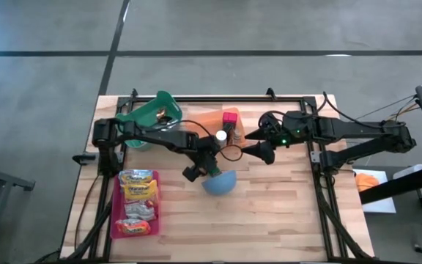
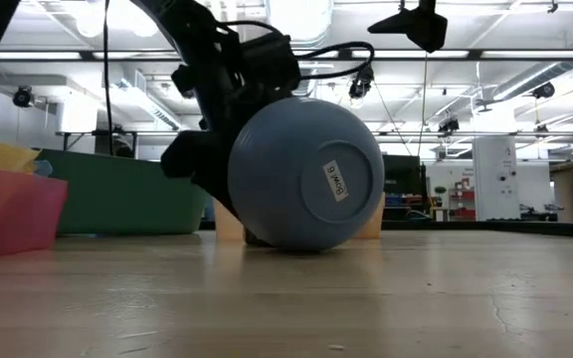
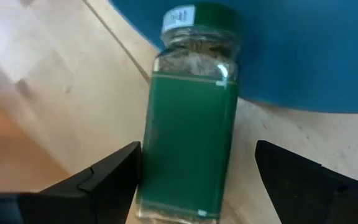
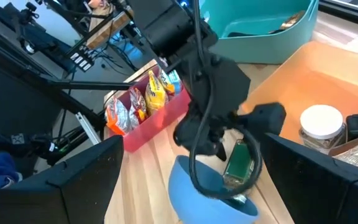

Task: Pick & Place Food Item
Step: Put the green spice bottle into the orange bin

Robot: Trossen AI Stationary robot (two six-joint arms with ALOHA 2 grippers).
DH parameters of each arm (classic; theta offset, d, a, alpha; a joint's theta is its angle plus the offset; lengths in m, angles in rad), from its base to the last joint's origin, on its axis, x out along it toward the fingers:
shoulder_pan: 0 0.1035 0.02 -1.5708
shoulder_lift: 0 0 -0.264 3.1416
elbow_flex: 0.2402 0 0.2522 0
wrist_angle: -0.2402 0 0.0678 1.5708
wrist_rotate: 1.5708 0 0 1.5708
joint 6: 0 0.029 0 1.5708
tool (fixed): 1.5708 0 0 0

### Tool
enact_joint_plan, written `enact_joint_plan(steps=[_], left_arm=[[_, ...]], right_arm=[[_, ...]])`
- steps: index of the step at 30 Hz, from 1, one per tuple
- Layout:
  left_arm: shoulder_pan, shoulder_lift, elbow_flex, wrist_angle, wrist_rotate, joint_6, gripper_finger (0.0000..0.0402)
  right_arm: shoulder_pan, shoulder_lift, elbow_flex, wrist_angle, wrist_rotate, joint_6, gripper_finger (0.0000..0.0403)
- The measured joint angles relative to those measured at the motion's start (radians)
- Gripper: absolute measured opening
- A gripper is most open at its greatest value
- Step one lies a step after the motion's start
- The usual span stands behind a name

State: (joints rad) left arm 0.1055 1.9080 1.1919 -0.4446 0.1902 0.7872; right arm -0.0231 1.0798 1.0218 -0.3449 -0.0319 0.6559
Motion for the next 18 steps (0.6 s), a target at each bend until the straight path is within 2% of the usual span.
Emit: enact_joint_plan(steps=[5, 8, 11, 18], left_arm=[[0.001, 0.027, -0.002, -0.002, 0.000, 0.002, 0.0289], [0.000, 0.027, -0.002, -0.001, -0.013, 0.002, 0.0243], [0.000, 0.026, -0.001, 0.001, -0.033, -0.002, 0.0181], [0.000, 0.025, 0.000, 0.000, -0.067, -0.081, 0.0181]], right_arm=[[0.003, 0.000, 0.000, 0.012, -0.004, 0.000, 0.0375], [0.007, -0.003, 0.001, 0.012, -0.006, 0.000, 0.0375], [0.011, -0.006, 0.001, 0.015, -0.006, 0.000, 0.0375], [0.013, -0.005, 0.001, 0.023, -0.006, 0.018, 0.0375]])
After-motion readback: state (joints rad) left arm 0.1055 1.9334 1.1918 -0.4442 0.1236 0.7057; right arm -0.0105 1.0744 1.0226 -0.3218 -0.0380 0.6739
